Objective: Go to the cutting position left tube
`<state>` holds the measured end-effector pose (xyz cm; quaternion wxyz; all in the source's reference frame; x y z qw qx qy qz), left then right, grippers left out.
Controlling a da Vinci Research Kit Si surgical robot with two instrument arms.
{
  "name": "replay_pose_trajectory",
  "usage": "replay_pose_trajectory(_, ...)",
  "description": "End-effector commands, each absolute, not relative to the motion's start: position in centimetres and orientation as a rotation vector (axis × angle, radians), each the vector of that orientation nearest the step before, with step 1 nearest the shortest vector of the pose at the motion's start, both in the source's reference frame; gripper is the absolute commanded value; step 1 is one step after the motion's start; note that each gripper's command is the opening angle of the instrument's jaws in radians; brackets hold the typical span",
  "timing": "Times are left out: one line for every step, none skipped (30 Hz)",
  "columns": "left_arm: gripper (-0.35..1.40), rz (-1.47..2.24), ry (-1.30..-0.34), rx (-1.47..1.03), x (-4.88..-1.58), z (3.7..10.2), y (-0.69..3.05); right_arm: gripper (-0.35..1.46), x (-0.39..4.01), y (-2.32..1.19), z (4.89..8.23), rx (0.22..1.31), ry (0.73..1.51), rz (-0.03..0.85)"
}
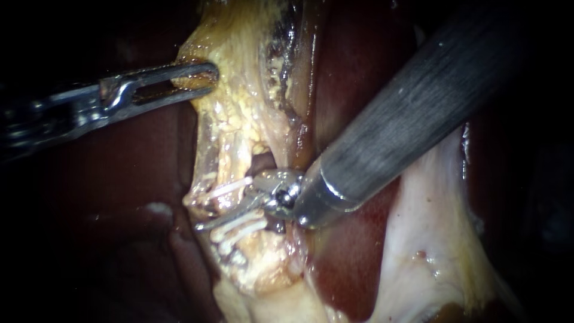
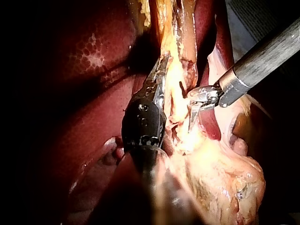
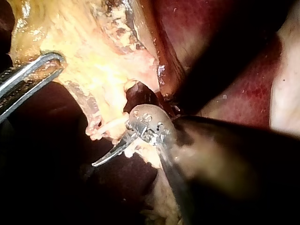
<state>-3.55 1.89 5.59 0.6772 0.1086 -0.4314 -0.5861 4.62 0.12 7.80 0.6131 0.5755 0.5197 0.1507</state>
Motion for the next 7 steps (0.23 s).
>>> replay_pose_trajectory(-0.35,-1.317,-0.97,0.244,-3.55,5.59,1.89,1.21,4.61,0.12,7.8,1.327,1.198,0.347)
replay_pose_trajectory(-0.35,-1.317,-0.97,0.244,-3.55,5.59,1.89,1.21,4.61,0.12,7.8,1.327,1.198,0.347)
replay_pose_trajectory(-0.35,-1.317,-0.97,0.244,-3.55,5.59,1.89,1.21,4.61,0.12,7.8,1.327,1.198,0.347)
replay_pose_trajectory(-0.35,-1.317,-0.97,0.244,-3.55,5.59,1.89,1.21,4.61,0.12,7.8,1.327,1.198,0.347)
replay_pose_trajectory(-0.35,-1.317,-0.97,0.244,-3.55,5.59,1.89,1.21,4.61,0.12,7.8,1.327,1.198,0.347)
replay_pose_trajectory(-0.35,-1.317,-0.97,0.244,-3.55,5.58,1.89,1.21,4.61,0.12,7.8,1.327,1.198,0.347)
replay_pose_trajectory(-0.35,-1.317,-0.97,0.244,-3.55,5.59,1.89,1.21,4.61,0.12,7.8,1.327,1.198,0.347)
